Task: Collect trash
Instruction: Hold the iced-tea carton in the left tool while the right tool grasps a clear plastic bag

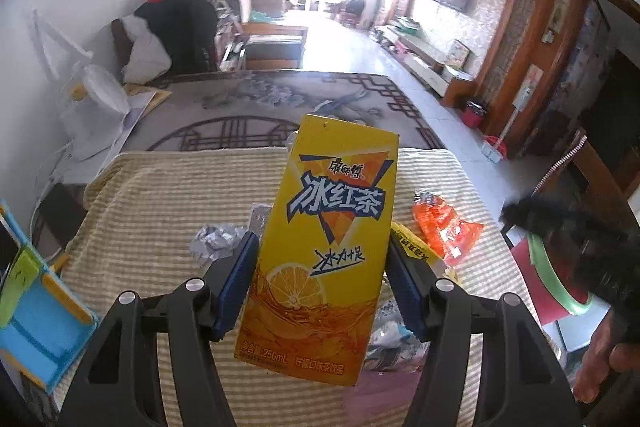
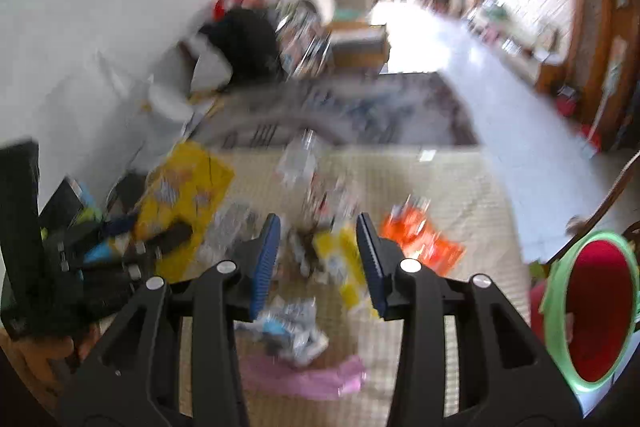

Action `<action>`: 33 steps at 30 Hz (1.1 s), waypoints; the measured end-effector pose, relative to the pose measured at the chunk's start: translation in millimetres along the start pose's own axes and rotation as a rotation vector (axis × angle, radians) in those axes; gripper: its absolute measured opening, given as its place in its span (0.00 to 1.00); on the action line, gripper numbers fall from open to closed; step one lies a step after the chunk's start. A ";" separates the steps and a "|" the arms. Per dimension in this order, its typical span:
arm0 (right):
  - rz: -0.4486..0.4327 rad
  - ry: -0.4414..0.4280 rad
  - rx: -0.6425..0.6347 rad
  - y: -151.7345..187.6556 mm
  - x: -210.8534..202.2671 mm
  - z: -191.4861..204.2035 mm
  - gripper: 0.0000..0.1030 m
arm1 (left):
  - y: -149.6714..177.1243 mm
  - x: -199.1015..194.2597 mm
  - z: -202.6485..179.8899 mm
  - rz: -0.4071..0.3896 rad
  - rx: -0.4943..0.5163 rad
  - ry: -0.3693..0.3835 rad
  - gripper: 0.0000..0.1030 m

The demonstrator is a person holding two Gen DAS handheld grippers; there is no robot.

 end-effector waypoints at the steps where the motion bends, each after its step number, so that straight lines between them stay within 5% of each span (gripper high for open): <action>1: 0.020 -0.016 0.001 5.3 3.9 -0.6 0.48 | 1.8 0.5 4.0 0.004 -0.015 -0.011 0.58; 5: 0.138 -0.085 -0.007 36.3 31.5 9.3 0.81 | 11.9 1.4 20.1 0.027 -0.060 -0.075 0.59; 17: 0.341 -0.111 -0.347 76.2 110.6 60.0 0.82 | 29.3 -7.3 58.9 0.047 -0.123 -0.140 0.59; 21: 0.402 -0.144 -0.315 87.0 130.3 68.2 0.82 | 30.4 -6.4 69.1 0.056 -0.134 -0.138 0.59; 22: 0.424 -0.143 -0.315 91.8 136.4 69.1 0.81 | 30.7 -5.6 70.8 0.060 -0.134 -0.136 0.59; 24: 0.452 -0.136 -0.311 98.6 144.6 69.3 0.56 | 31.4 -5.4 71.8 0.063 -0.130 -0.131 0.59; 26: 0.443 -0.131 -0.293 99.6 145.8 68.4 0.42 | 31.4 -5.0 72.6 0.065 -0.126 -0.127 0.59; 33: 0.318 -0.164 -0.167 71.1 111.5 63.0 0.37 | 27.9 -2.6 66.8 0.069 -0.107 -0.101 0.59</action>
Point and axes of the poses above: each gripper's, at about its wrist camera, not at the fingertips, and x roughly the way its jaws point, z to its left, y to its underside, the point moved 6 cm from there along x, roughly the way its jaws point, and after that the axes turned 8 degrees about -z, right-handed, at the moved point
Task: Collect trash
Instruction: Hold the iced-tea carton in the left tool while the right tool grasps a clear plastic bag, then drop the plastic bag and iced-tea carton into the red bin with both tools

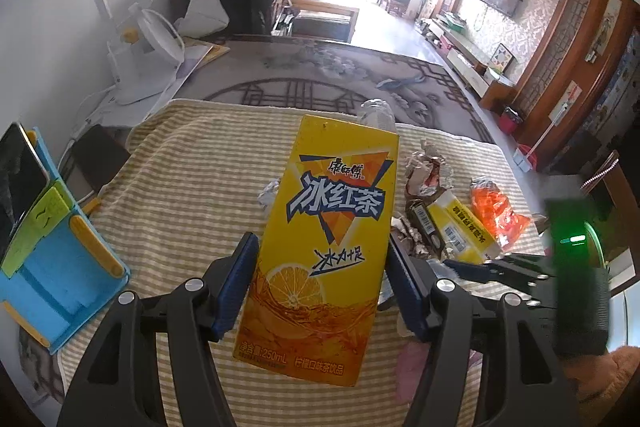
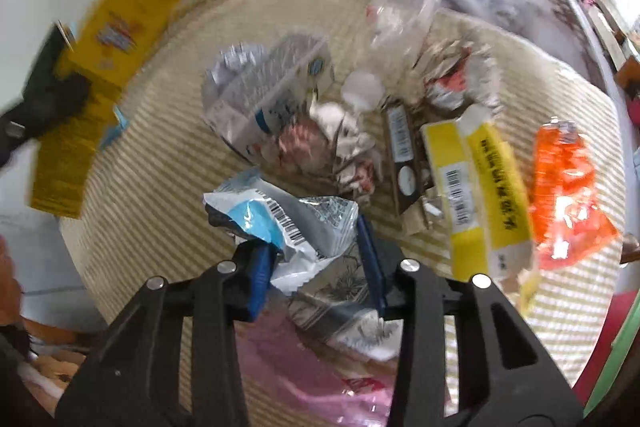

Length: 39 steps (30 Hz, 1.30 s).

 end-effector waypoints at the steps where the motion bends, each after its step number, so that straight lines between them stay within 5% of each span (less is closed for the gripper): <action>1: -0.042 0.003 0.019 -3.6 -14.7 0.4 0.37 | -1.7 -0.6 -3.1 -0.004 0.005 0.006 0.59; 13: -0.376 0.217 0.177 -8.0 -163.2 -80.7 0.38 | -9.8 -3.4 -71.0 -0.029 0.068 0.075 0.59; 39: -0.441 0.315 0.297 94.9 -284.9 -238.0 0.38 | 31.2 -22.9 -285.1 -0.033 0.183 0.178 0.59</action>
Point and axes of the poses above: each gripper's, at about its wrist camera, not at the fingertips, and x roughly the way its jaws point, z to its left, y to its underside, the point moved 6 cm from there along x, roughly the way its jaws point, and after that the axes turned 8 degrees about -z, right-handed, at the moved point
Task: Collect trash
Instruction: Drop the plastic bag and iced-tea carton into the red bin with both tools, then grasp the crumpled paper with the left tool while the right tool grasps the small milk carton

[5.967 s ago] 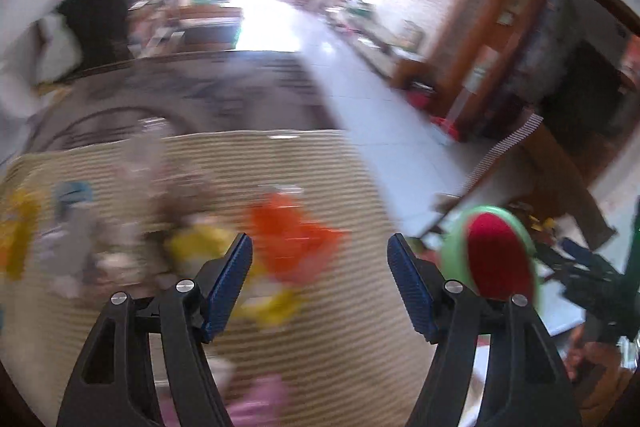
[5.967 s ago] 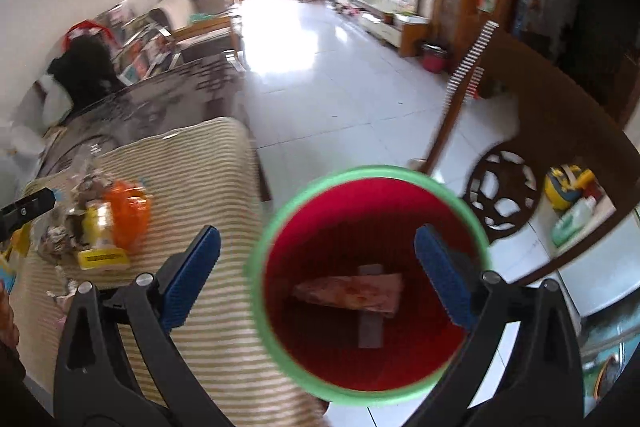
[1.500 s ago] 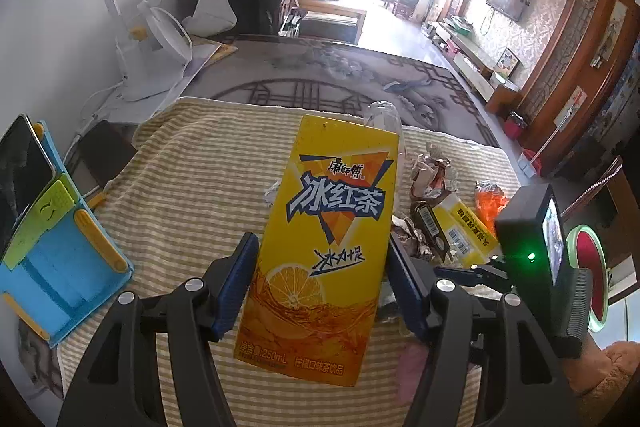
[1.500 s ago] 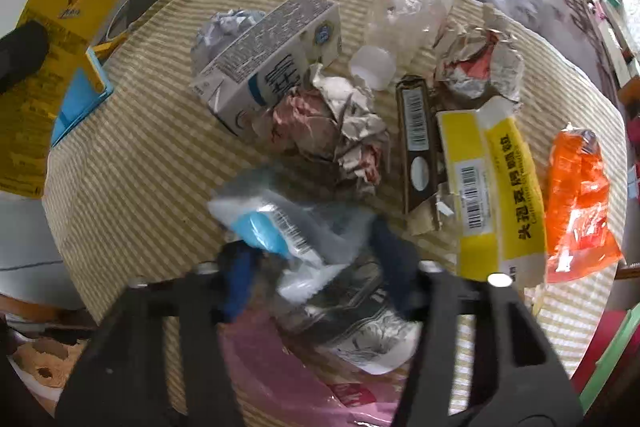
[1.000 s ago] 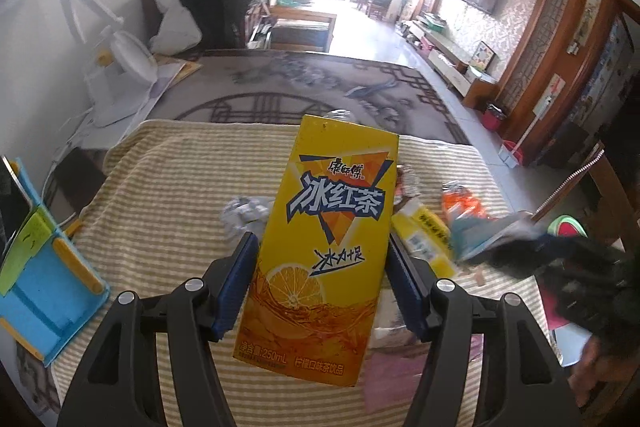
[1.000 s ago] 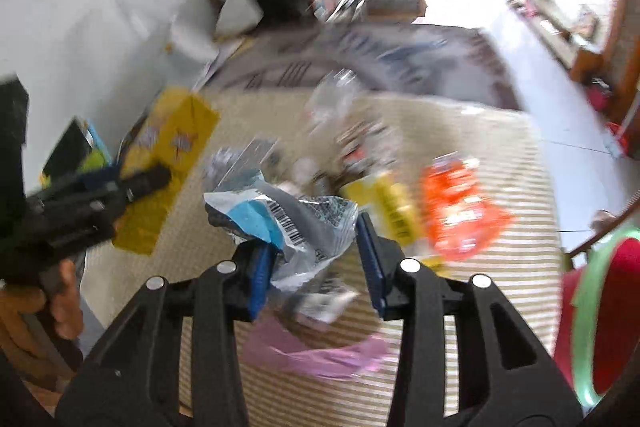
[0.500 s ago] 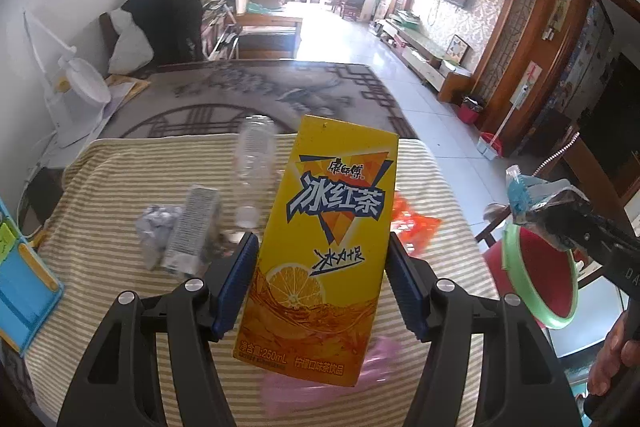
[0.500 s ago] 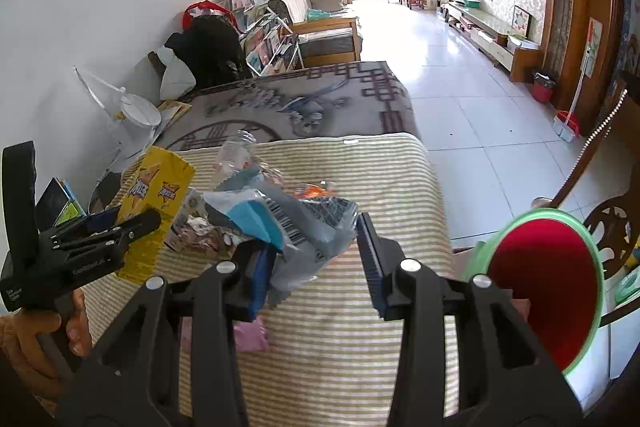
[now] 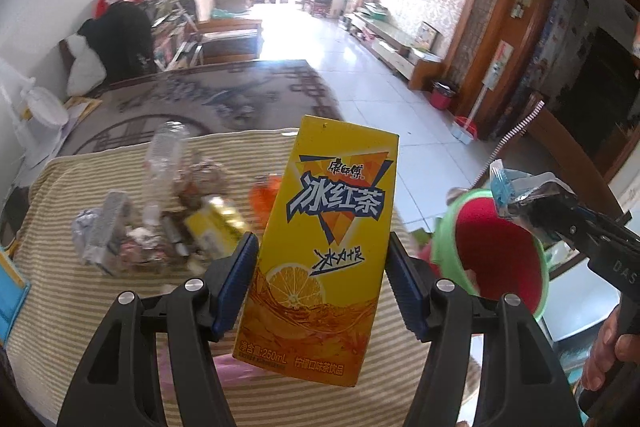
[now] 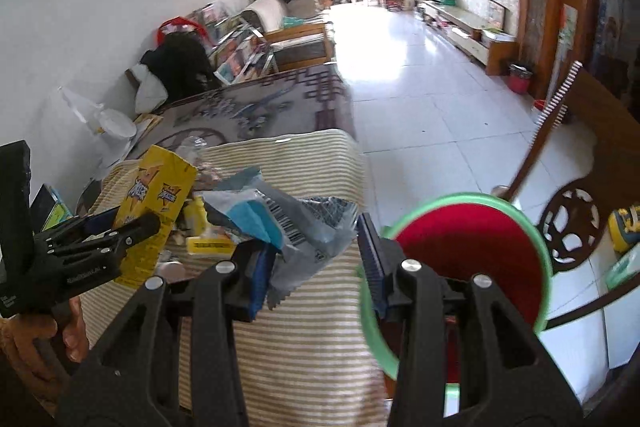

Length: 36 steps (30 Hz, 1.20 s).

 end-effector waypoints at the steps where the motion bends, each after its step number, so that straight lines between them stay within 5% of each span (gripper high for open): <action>1: -0.002 0.013 0.009 0.9 -2.1 -7.3 0.38 | 0.1 2.9 -11.5 0.006 0.011 0.017 0.59; 13: 0.010 0.217 0.141 15.7 -23.0 -117.8 0.39 | 7.6 46.2 -135.7 0.110 0.154 0.280 0.59; 19: 0.030 0.259 0.186 24.3 -23.4 -145.8 0.40 | 10.2 58.1 -178.3 0.147 0.206 0.345 0.60; 20: 0.032 0.267 0.189 25.0 -23.4 -148.8 0.45 | 10.8 59.8 -182.5 0.149 0.217 0.343 0.68; 23: 0.022 0.299 0.196 24.4 -24.7 -154.4 0.70 | 8.4 60.7 -182.2 0.131 0.222 0.324 0.81; 36: 0.010 0.230 0.169 7.2 5.3 -114.4 0.81 | -9.0 51.8 -84.4 0.077 0.089 0.167 0.81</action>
Point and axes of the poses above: each gripper's, at about its wrist camera, not at the fingertips, and x roughly the way its jaws point, z to its left, y to its underside, the point moved 6 cm from there along x, roughly the way its jaws point, and after that the axes turned 8 degrees about -z, right-handed, at the moved point
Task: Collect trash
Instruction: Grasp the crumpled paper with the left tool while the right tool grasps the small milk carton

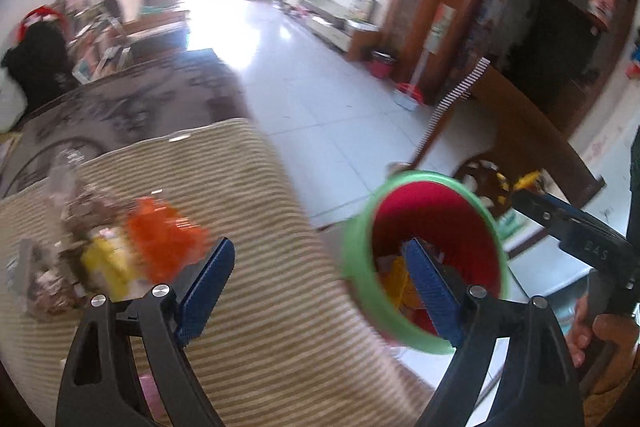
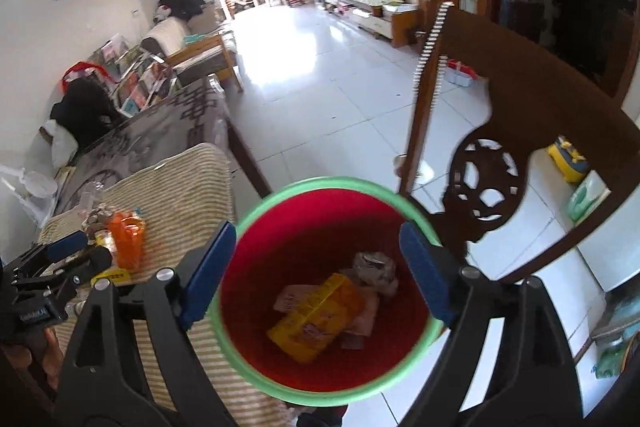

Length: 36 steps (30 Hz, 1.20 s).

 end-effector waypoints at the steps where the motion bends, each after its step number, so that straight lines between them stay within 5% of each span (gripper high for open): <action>1: 0.007 -0.014 -0.011 0.8 3.8 10.5 0.81 | 0.9 -4.1 15.0 -0.006 -0.022 -0.025 0.81; 15: 0.063 -0.163 -0.125 24.8 23.4 174.6 0.84 | 37.8 -71.7 279.8 -0.018 -0.320 -0.387 0.79; 22: 0.095 -0.203 -0.156 48.9 27.7 261.6 0.84 | 68.5 -78.2 416.1 0.066 -0.437 -0.503 0.67; 26: 0.113 -0.212 -0.159 62.1 31.2 299.2 0.84 | 82.6 -56.4 444.2 0.146 -0.427 -0.434 0.66; 33: 0.147 -0.221 -0.186 79.9 35.5 353.6 0.84 | 81.2 -10.9 438.2 0.208 -0.345 -0.289 0.66; 36: 0.154 -0.227 -0.213 82.8 36.8 373.2 0.84 | 84.6 1.4 439.8 0.226 -0.384 -0.227 0.56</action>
Point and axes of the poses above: each gripper's, at about its wrist camera, not at the fingertips, and x roughly the way its jaws point, z to its left, y to its underside, the point moved 6 cm from there along x, roughly the way its jaws point, and after that the axes turned 8 degrees about -z, right-handed, at the moved point
